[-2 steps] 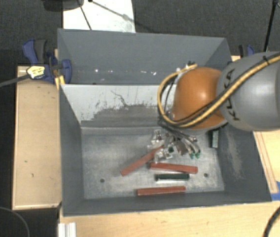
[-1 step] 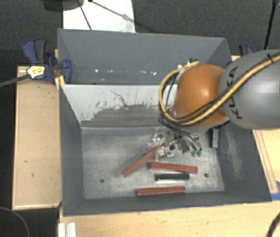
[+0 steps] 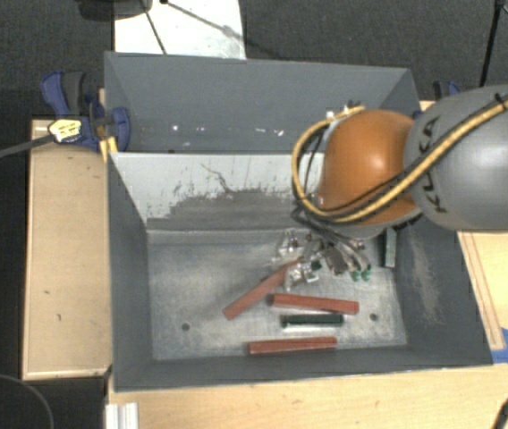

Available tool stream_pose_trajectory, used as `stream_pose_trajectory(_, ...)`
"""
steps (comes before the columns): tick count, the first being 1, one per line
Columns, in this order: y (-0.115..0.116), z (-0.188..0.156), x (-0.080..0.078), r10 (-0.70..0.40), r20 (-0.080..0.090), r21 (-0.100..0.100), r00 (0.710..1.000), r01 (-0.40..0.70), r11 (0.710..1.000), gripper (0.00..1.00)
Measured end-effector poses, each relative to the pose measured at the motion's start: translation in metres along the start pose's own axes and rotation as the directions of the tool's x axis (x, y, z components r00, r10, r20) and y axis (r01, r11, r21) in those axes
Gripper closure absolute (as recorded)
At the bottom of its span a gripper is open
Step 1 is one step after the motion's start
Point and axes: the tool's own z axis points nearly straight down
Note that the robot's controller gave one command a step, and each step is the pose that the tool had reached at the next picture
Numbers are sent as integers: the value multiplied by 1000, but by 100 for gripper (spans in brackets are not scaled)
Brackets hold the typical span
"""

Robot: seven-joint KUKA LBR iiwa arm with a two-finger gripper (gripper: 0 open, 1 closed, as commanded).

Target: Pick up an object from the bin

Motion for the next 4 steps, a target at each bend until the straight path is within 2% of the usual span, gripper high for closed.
stream_pose_trajectory(2,0,-25,-2,1,7,1,1000,-1,1000,100)
stream_pose_trajectory(4,0,-43,-1,2,4,1,1000,-2,1000,100)
